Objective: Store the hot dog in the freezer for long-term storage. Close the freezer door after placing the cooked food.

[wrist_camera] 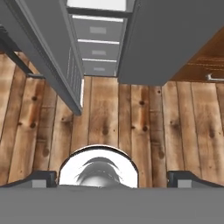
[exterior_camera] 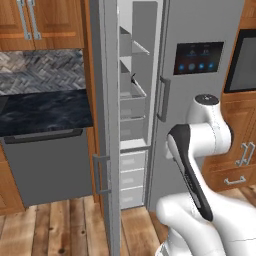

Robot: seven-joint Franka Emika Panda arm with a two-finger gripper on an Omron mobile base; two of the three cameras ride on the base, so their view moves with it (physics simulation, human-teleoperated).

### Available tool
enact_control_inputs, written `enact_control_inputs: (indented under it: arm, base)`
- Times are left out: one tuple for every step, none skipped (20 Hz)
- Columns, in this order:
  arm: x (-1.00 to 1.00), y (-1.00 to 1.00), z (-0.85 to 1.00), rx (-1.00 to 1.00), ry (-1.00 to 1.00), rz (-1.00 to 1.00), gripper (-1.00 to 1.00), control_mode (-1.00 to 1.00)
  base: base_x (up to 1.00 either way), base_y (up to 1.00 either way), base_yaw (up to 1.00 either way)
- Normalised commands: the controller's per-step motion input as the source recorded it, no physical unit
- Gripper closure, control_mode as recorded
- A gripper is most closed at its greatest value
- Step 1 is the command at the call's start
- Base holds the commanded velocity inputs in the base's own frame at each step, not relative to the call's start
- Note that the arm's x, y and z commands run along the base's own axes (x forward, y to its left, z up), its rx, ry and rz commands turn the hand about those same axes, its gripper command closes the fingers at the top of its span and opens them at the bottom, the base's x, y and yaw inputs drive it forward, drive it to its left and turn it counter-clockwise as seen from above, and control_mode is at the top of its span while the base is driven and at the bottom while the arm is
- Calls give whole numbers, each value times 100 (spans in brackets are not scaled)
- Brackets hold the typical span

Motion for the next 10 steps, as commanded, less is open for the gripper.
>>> enact_control_inputs:
  arm:
    - [0,31,0,0,-15,-19,-100,-100]
    - [0,44,0,0,-18,-22,-100,-100]
    - [0,41,-1,0,-14,-28,-100,-100]
    - [0,45,0,0,-20,-31,-100,-100]
    - [0,54,0,0,-31,-39,-100,-100]
    - [0,36,-5,0,-22,-50,-100,-100]
    - [0,60,0,0,-24,-46,-100,-100]
    - [-6,52,0,0,-26,-49,-100,-100]
    - [-8,49,0,0,-25,-49,-100,-100]
    - [-9,70,0,0,-31,-45,-100,-100]
  base:
    - [0,0,0]
    - [0,0,0]
    - [0,0,0]
    - [0,0,0]
    - [0,0,0]
    - [0,0,0]
    - [0,0,0]
    - [0,0,0]
    - [0,0,0]
    - [0,0,0]
